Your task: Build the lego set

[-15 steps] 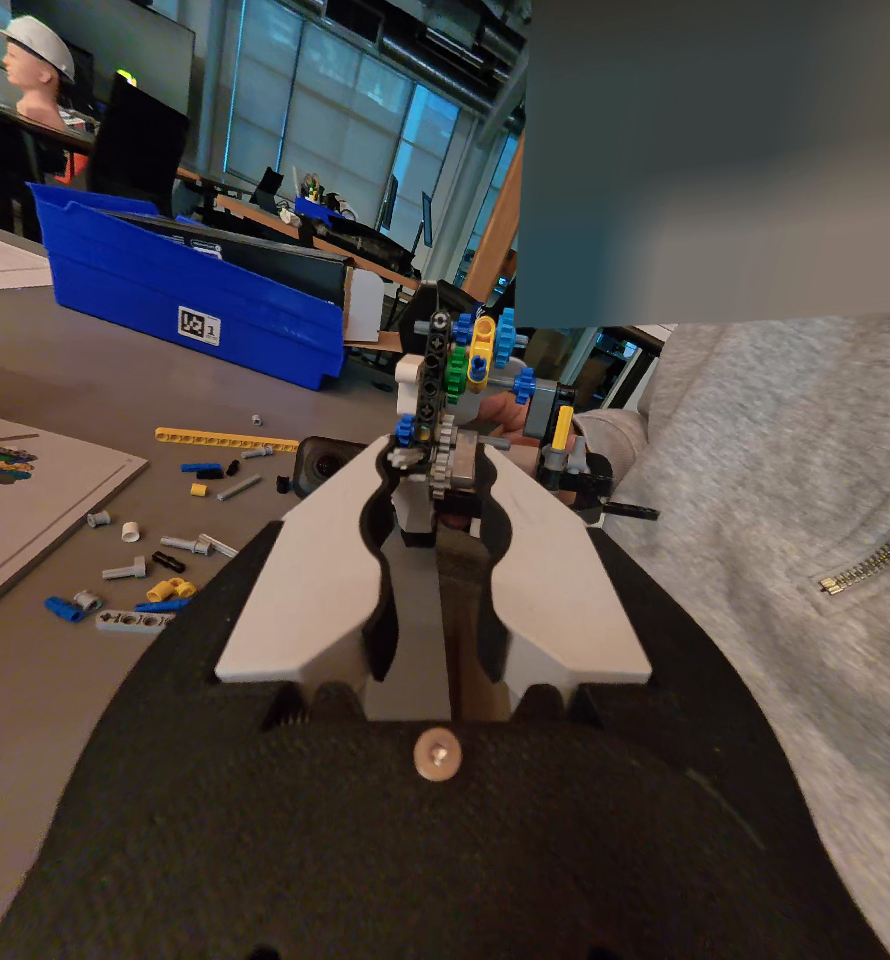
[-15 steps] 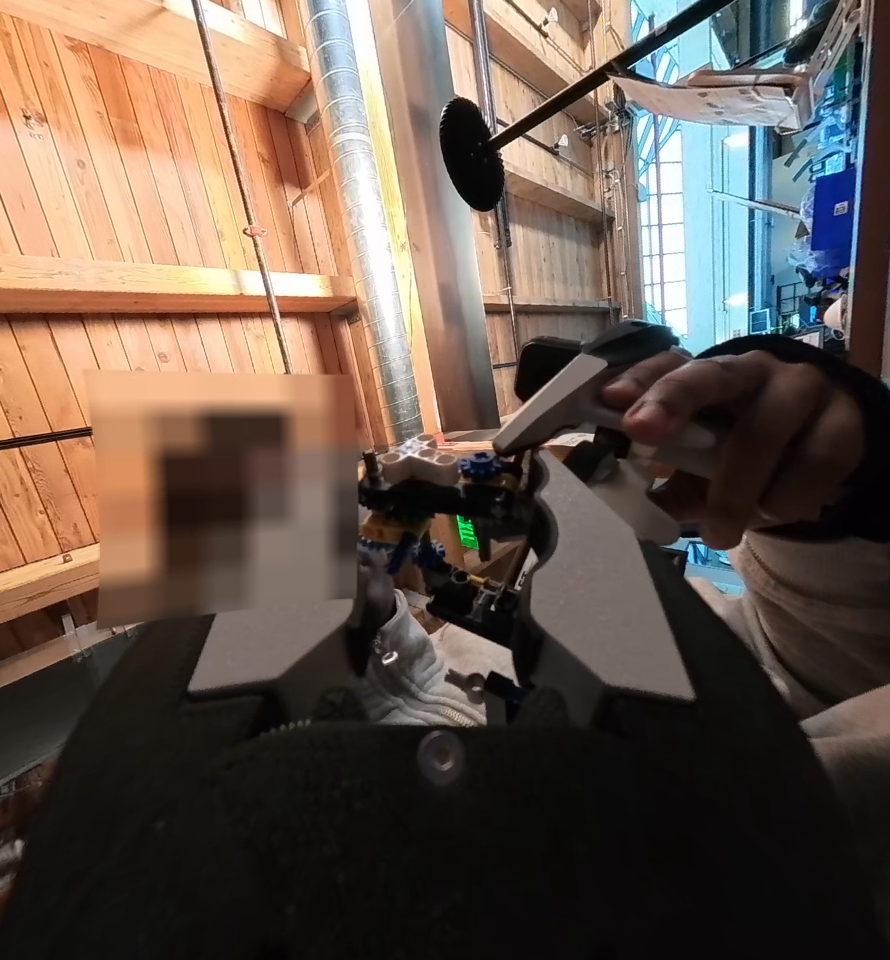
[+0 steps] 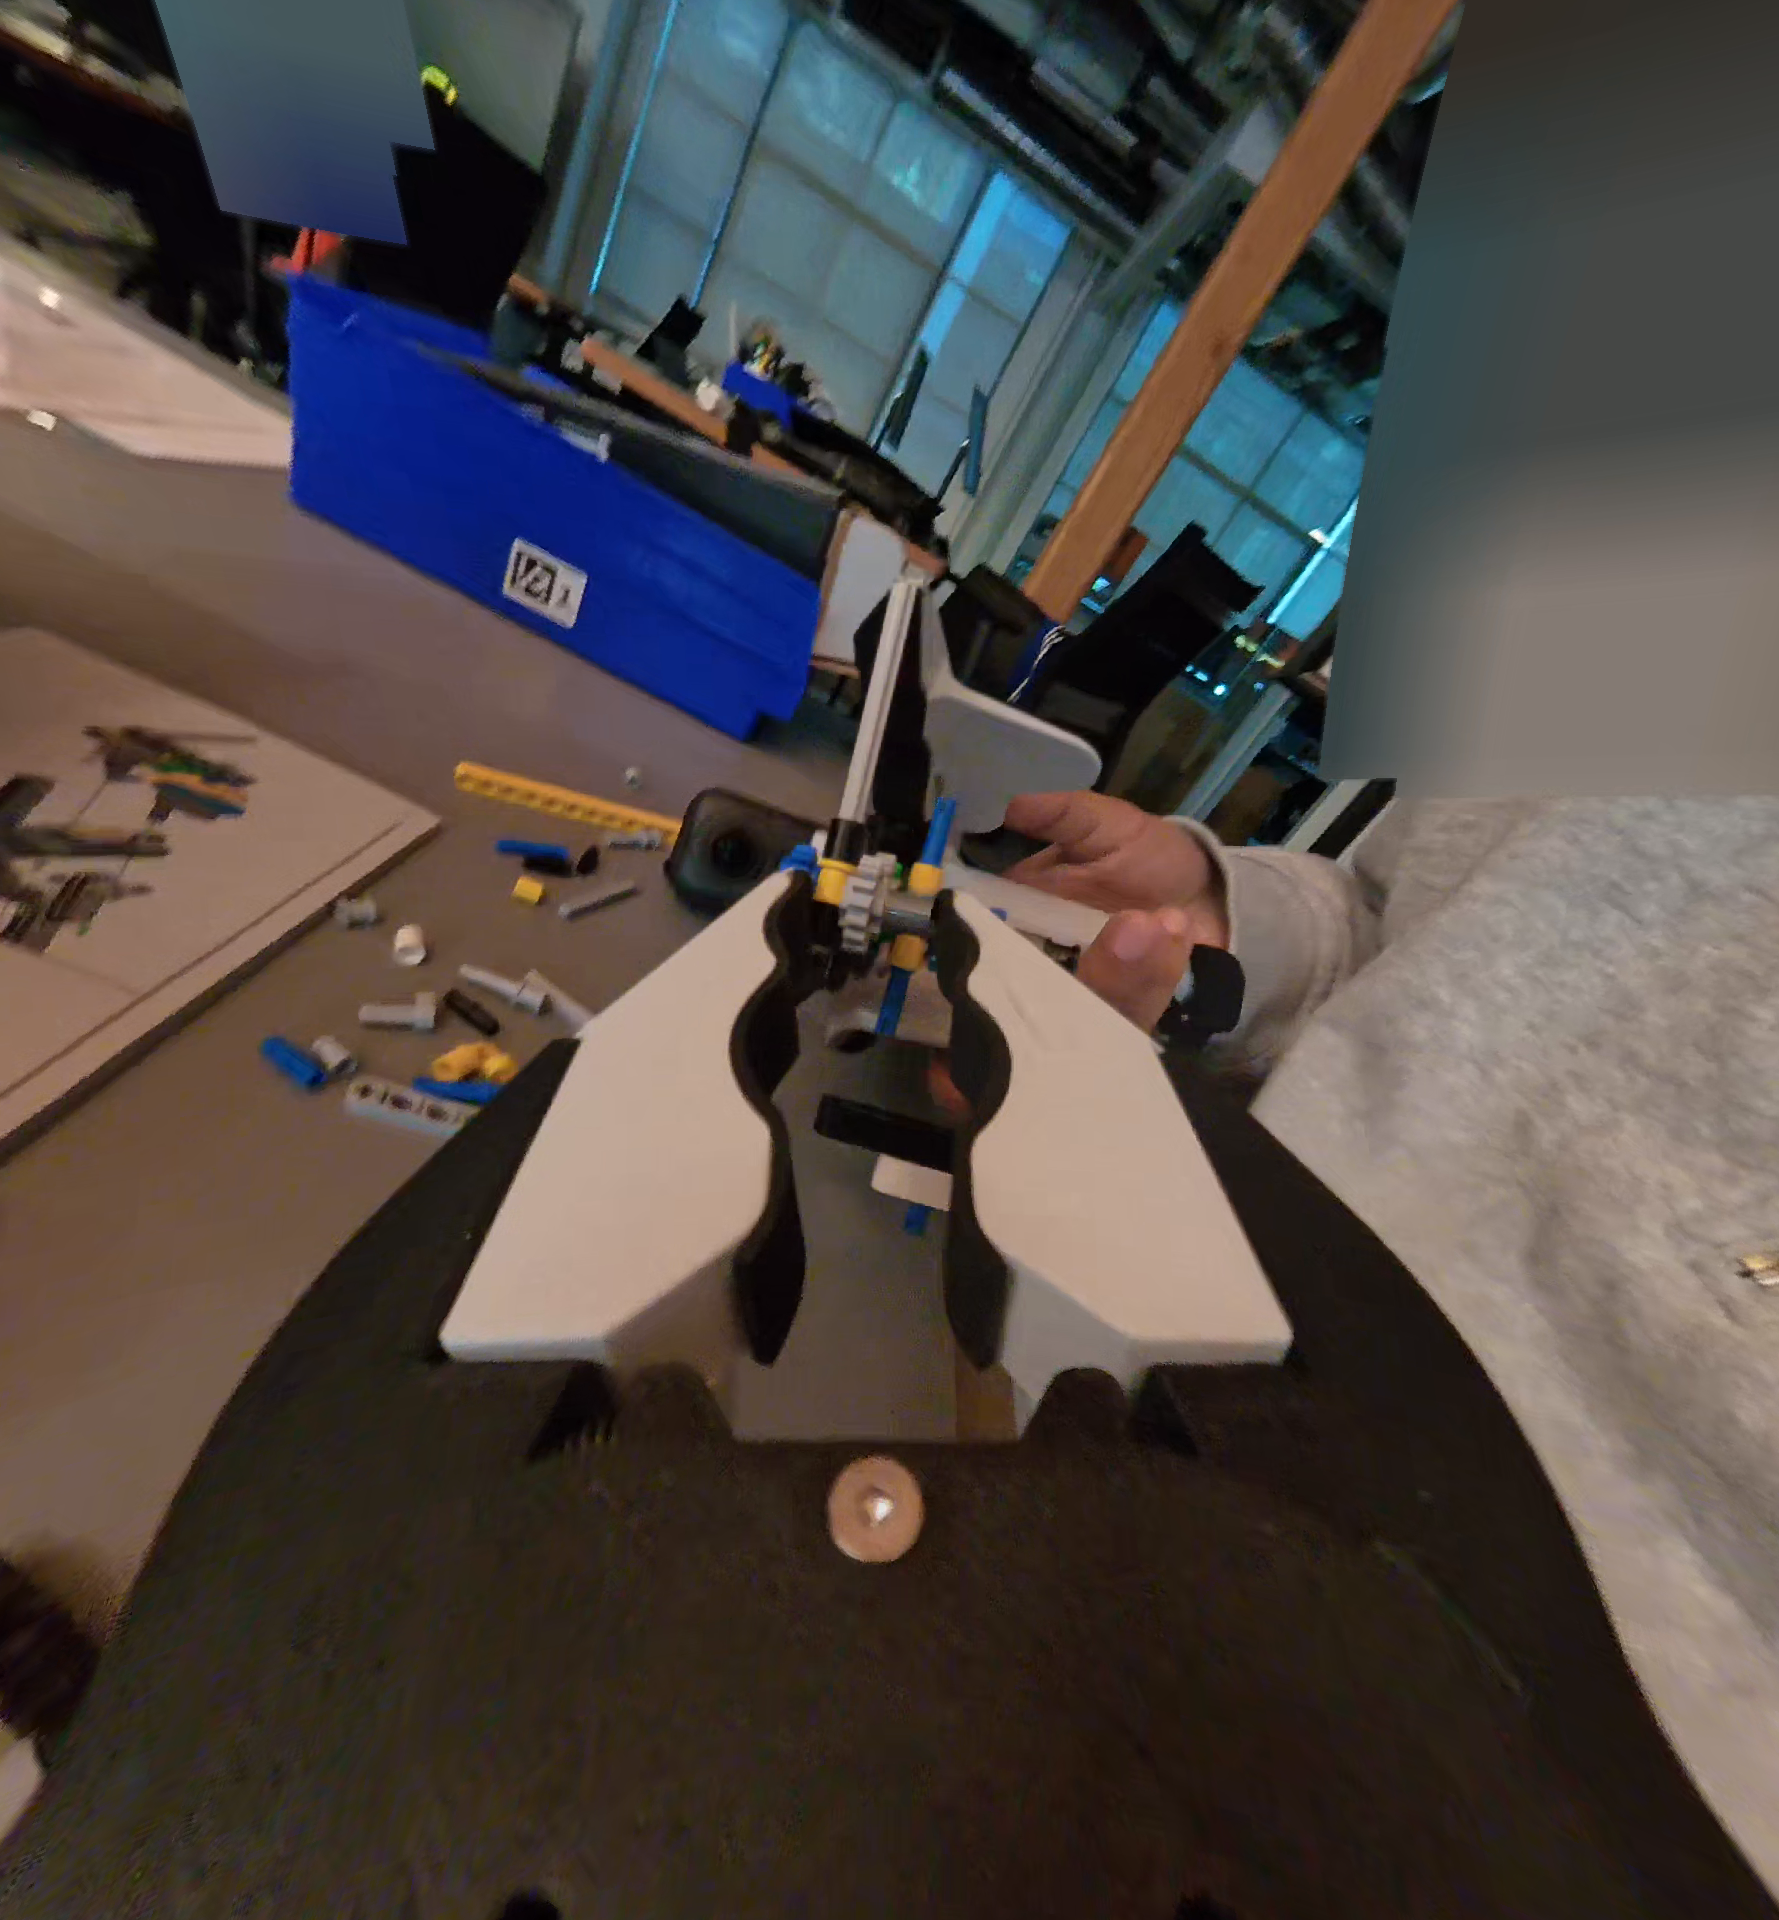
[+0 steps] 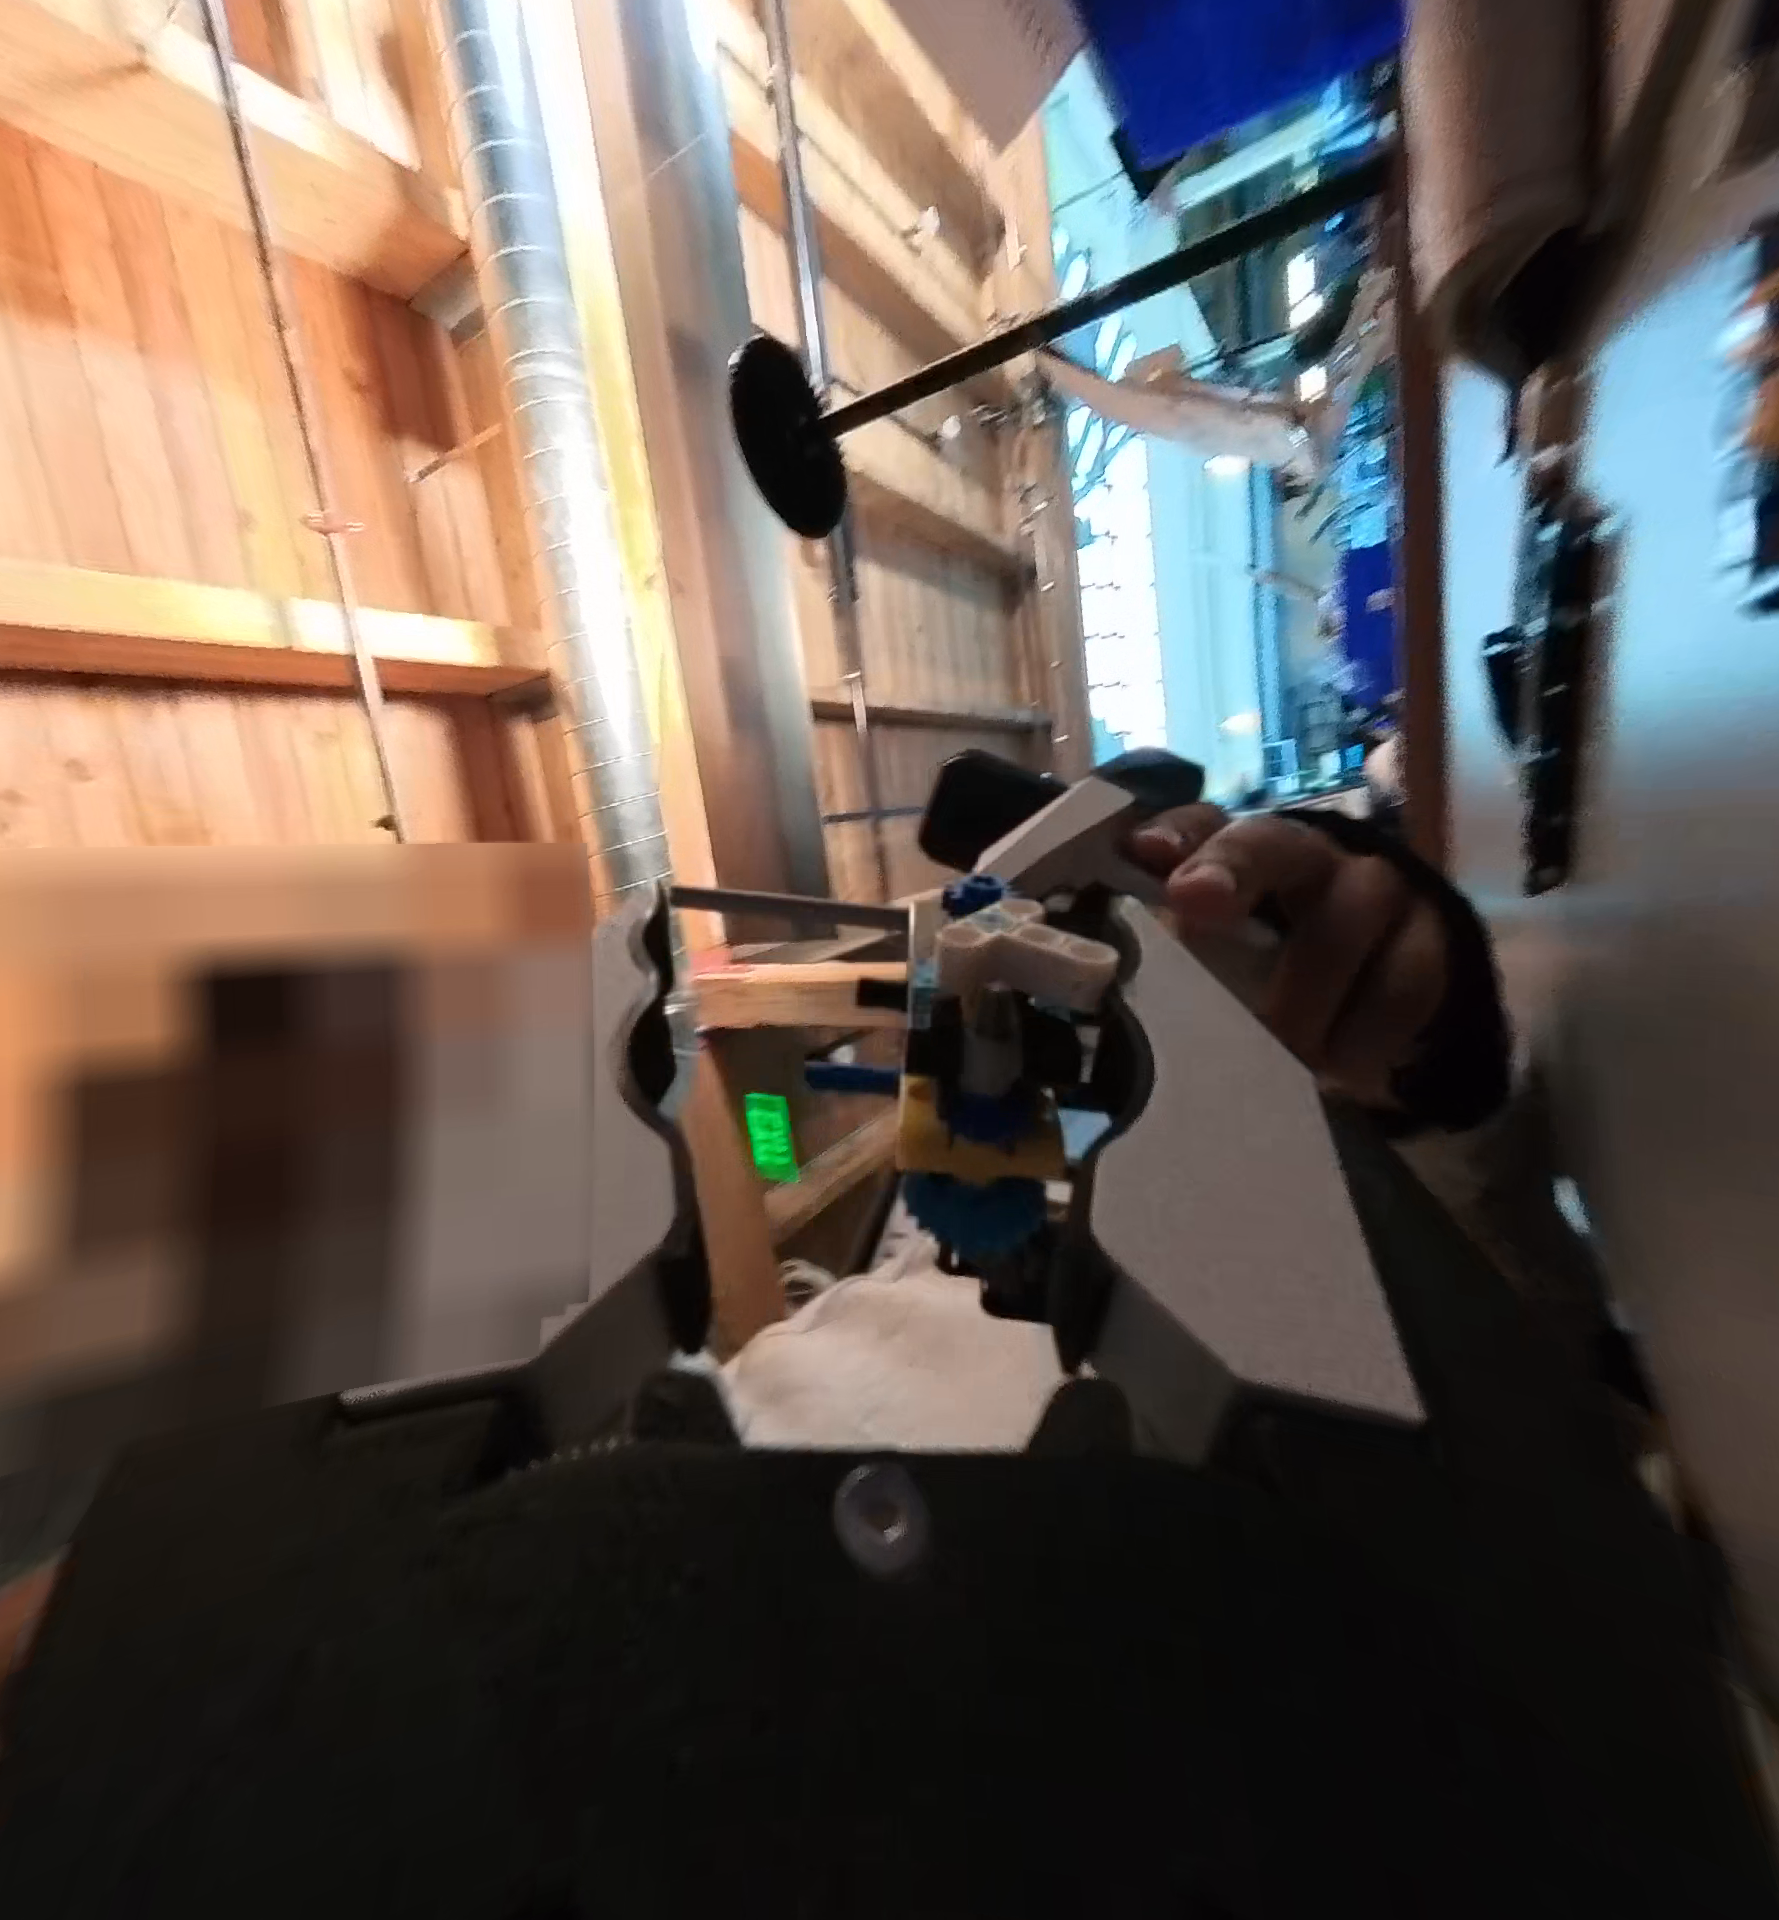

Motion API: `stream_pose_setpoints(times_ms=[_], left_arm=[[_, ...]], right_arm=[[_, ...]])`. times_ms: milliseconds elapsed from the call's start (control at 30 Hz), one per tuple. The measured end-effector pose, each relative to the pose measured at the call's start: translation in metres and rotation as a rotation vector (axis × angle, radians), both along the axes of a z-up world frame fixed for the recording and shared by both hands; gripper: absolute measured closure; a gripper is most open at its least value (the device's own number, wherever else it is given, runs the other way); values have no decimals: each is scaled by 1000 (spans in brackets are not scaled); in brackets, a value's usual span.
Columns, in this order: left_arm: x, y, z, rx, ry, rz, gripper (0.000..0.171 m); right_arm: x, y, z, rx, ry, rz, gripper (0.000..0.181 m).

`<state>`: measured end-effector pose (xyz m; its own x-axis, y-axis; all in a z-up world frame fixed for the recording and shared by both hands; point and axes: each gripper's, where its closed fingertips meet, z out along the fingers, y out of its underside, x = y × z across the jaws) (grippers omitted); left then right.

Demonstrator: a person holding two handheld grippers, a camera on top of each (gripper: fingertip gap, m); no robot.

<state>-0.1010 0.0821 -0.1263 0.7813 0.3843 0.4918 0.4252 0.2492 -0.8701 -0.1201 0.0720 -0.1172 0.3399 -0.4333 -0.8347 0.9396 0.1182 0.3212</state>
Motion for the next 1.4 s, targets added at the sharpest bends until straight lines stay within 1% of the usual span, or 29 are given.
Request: stream_pose_setpoints(times_ms=[33, 200, 267, 300, 467, 667, 800, 900, 1000, 1067, 1133, 1167, 1233, 1300, 1400], left_arm=[[-2, 0, -6, -18, -24, 4, 152], [-11, -1, -36, -120, -130, 32, 152], [-14, -2, -41, -122, -177, 38, 153], [-15, -3, -42, -116, -195, 43, 155], [-22, -10, -50, -92, -276, 75, 158], [-26, -15, -59, -120, -333, 110, 158], [-28, -17, -65, -143, -366, 125, 158], [-27, -19, -70, -175, -381, 140, 157], [-24, -21, -75, -223, -390, 153, 155], [-20, -22, -77, -253, -388, 157, 152], [-17, -22, -77, -264, -383, 163, 148], [-16, -23, -77, -264, -377, 166, 148], [-14, -23, -76, -267, -369, 167, 147], [-14, -23, -76, -278, -366, 167, 146], [-16, -23, -76, -288, -353, 176, 145]], right_arm=[[-2, -1, -6, 40, 21, -10, 98], [-10, -4, -36, 209, 85, -40, 92], [-12, -2, -42, 246, 96, -45, 91], [-13, 0, -43, 257, 105, -49, 93], [-12, 8, -50, 324, 166, -31, 90], [-10, 19, -55, 390, 220, -16, 80], [-11, 29, -54, 416, 255, -22, 81], [-8, 37, -53, 455, 312, -18, 81], [0, 42, -53, 510, 421, 13, 86], [6, 44, -54, 538, 507, 33, 95], [9, 47, -52, 543, 571, 43, 100], [10, 48, -51, 538, 601, 40, 104], [12, 50, -55, 570, 686, 23, 118], [17, 51, -62, 644, 820, 17, 128], [27, 49, -77, 812, 1083, 41, 131]])
